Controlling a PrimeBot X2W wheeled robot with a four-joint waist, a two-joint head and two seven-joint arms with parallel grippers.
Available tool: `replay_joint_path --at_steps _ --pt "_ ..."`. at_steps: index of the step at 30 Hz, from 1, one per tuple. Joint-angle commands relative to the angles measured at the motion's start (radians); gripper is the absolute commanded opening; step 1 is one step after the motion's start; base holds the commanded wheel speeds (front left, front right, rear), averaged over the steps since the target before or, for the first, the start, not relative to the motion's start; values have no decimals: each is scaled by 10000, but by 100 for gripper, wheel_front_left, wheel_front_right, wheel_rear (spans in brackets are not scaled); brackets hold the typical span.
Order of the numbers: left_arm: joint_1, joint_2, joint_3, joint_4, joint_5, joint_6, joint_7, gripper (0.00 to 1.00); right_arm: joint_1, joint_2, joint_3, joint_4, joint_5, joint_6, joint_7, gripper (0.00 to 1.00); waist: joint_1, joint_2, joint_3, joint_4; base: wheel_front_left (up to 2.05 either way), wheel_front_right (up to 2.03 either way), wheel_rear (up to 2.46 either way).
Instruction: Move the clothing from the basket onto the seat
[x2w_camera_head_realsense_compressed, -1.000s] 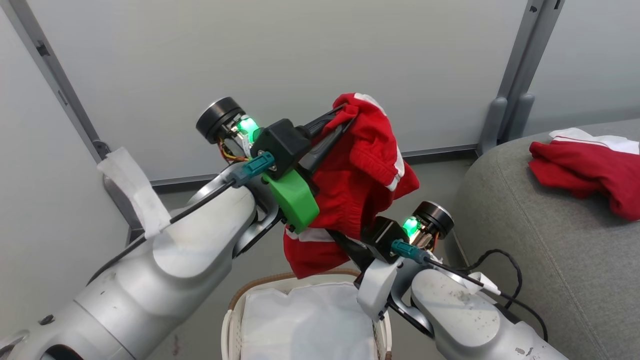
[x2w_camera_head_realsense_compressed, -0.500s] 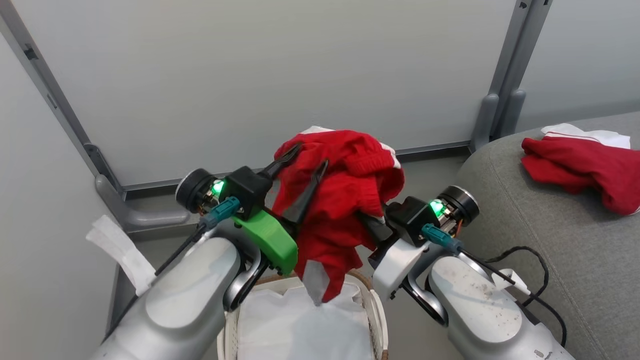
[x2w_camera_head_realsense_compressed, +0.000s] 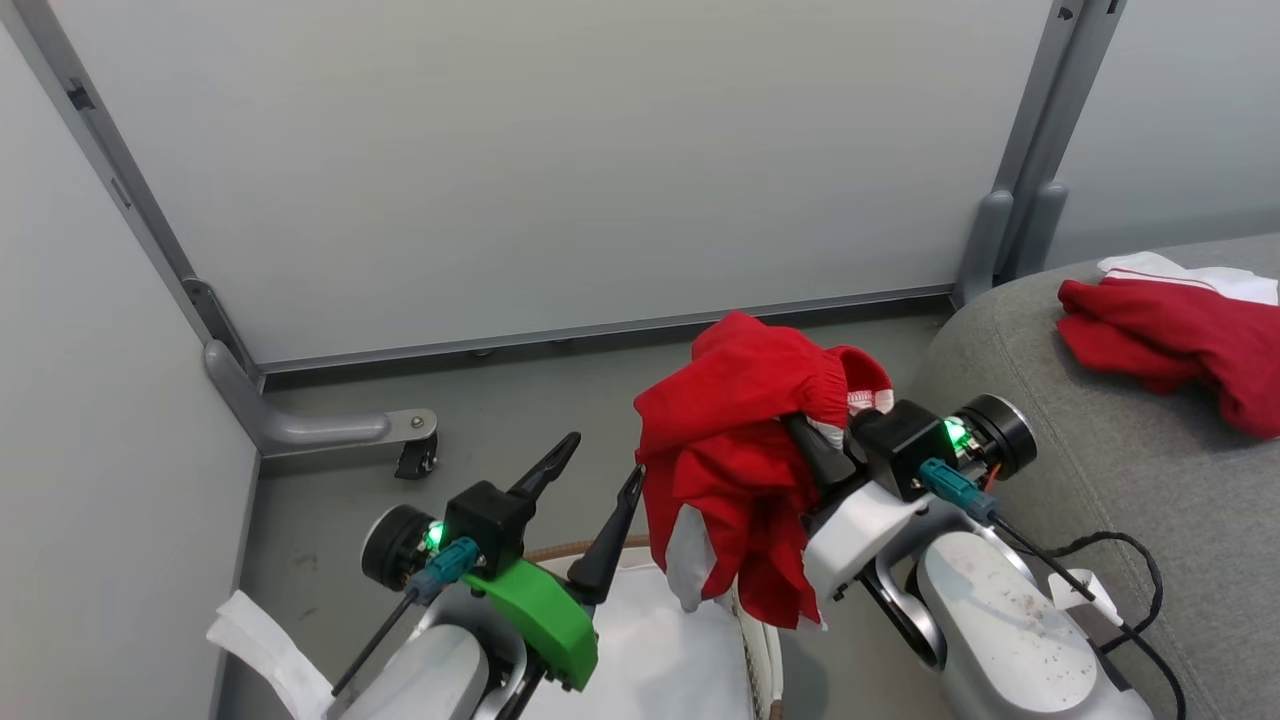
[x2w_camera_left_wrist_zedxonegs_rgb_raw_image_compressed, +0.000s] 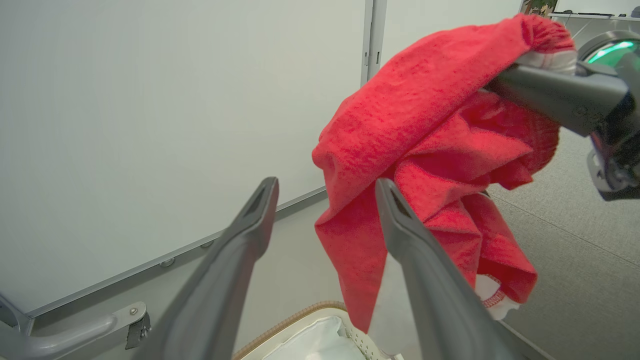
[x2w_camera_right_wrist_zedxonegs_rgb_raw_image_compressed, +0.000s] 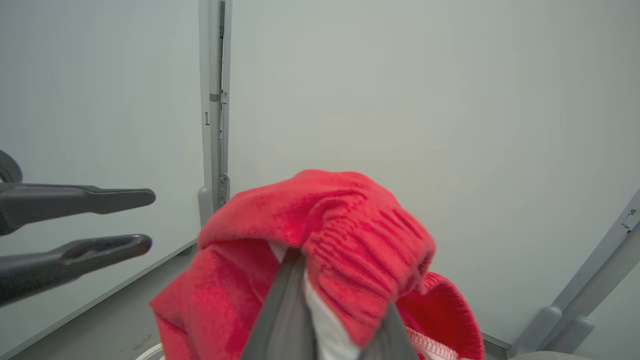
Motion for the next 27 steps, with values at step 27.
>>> replay_joint_path --at_steps 27 --pt "1326 -780 472 -582 1059 -95 -35 100 561 -135 -1641 -383 -832 -14 -2 0 0 0 758 -2293 0 0 0"
